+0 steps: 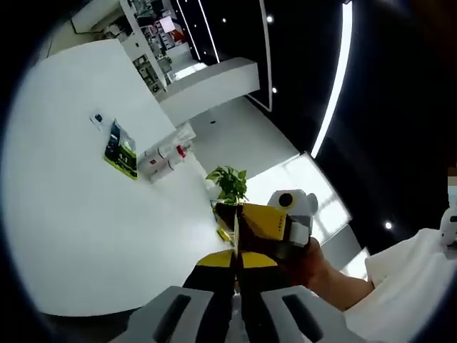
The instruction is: Arrange the skincare products in the storage area until every visible bottle or jar stands upright without overlapping.
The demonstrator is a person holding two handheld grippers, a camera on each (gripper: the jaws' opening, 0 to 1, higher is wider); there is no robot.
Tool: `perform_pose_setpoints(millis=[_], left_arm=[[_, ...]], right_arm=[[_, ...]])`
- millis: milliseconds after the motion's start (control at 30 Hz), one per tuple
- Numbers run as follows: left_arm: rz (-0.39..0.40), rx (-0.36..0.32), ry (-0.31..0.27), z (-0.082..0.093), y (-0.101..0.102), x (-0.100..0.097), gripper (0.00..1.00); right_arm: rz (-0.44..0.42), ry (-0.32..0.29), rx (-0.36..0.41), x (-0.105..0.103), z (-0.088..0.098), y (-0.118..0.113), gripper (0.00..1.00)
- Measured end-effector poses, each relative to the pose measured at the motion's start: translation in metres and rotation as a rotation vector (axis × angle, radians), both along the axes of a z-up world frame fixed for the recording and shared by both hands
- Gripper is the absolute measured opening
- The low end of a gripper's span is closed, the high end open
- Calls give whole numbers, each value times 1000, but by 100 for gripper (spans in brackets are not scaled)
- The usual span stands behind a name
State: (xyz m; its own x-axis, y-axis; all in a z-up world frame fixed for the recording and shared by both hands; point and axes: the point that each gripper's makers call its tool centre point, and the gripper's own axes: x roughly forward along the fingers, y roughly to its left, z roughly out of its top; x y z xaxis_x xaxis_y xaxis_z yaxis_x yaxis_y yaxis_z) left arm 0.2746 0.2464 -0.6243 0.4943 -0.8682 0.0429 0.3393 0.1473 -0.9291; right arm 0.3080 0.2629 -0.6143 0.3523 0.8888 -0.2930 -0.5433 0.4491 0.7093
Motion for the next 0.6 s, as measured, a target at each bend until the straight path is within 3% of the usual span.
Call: perform_pose_setpoints(millis=[33, 100, 233, 300, 400, 433, 533, 600], left_arm=[[26, -15, 8, 1, 4, 4, 1], [74, -54, 31, 3, 13, 10, 1], [85, -71, 40, 2, 16, 12, 1], [81, -56, 45, 0, 15, 11, 1], [96, -49, 46, -1, 16, 13, 1], [99, -51, 47, -1, 16, 13, 1], [106, -41, 60, -5, 18, 14, 1], [107, -51, 60, -3, 17, 14, 1]], right_arm=[[-8, 11, 1, -1, -2, -2, 28], [-6, 44, 30, -4, -3, -4, 18], [-4, 63, 68, -11, -5, -5, 4], [-12, 54, 51, -13, -8, -7, 4], [-17, 136, 56, -15, -17, -9, 9], [-13, 126, 52, -15, -18, -8, 10], [-2, 129, 104, -19, -12, -6, 3], [-26, 163, 105, -17, -14, -7, 2]])
